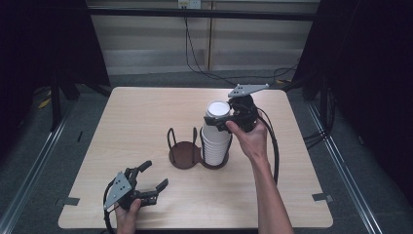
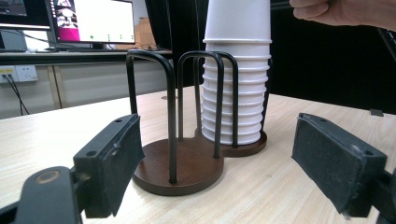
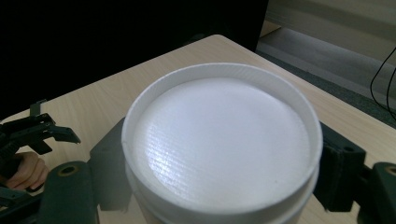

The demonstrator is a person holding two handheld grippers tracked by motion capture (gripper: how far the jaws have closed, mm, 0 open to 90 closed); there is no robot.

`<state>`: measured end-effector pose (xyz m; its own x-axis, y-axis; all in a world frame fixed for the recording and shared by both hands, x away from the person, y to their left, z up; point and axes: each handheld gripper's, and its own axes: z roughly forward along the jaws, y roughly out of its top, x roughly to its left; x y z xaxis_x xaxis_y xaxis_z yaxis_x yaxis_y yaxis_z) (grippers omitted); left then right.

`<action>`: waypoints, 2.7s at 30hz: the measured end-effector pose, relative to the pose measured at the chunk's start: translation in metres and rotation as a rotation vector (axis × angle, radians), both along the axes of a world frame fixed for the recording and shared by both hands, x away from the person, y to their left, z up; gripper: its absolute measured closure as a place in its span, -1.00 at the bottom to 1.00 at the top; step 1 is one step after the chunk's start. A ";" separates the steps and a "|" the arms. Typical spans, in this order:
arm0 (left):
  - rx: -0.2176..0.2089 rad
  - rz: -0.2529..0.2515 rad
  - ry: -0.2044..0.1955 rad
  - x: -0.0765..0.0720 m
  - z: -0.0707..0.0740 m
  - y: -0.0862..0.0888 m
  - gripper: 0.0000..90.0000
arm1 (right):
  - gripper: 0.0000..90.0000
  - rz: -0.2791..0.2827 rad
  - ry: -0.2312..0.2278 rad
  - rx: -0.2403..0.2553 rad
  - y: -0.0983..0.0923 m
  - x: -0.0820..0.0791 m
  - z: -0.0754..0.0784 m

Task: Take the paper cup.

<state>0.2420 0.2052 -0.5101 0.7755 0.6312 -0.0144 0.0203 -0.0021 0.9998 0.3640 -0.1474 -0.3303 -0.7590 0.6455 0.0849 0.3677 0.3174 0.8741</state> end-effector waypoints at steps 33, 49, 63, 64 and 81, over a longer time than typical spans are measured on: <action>0.000 -0.002 0.002 0.000 0.000 0.000 -0.65 | -0.47 -0.011 -0.085 0.182 -0.019 -0.013 0.021; -0.001 -0.005 0.002 0.000 0.000 0.000 -0.65 | -0.46 -0.028 -0.151 0.274 -0.026 -0.023 0.031; -0.002 -0.009 -0.001 0.000 0.000 0.000 -0.65 | -0.46 -0.026 -0.170 0.373 -0.043 -0.037 0.042; 0.000 -0.010 -0.001 0.000 0.000 0.000 -0.65 | -0.46 -0.030 -0.172 0.381 -0.044 -0.038 0.042; 0.015 -0.005 -0.003 0.001 0.000 0.000 -0.65 | -0.46 -0.041 -0.176 0.397 -0.062 -0.062 0.043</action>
<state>0.2428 0.2055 -0.5097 0.7786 0.6275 -0.0025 0.0168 -0.0168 0.9997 0.3024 -0.2090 -0.2869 -0.7584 0.6190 0.2041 0.2075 -0.0675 0.9759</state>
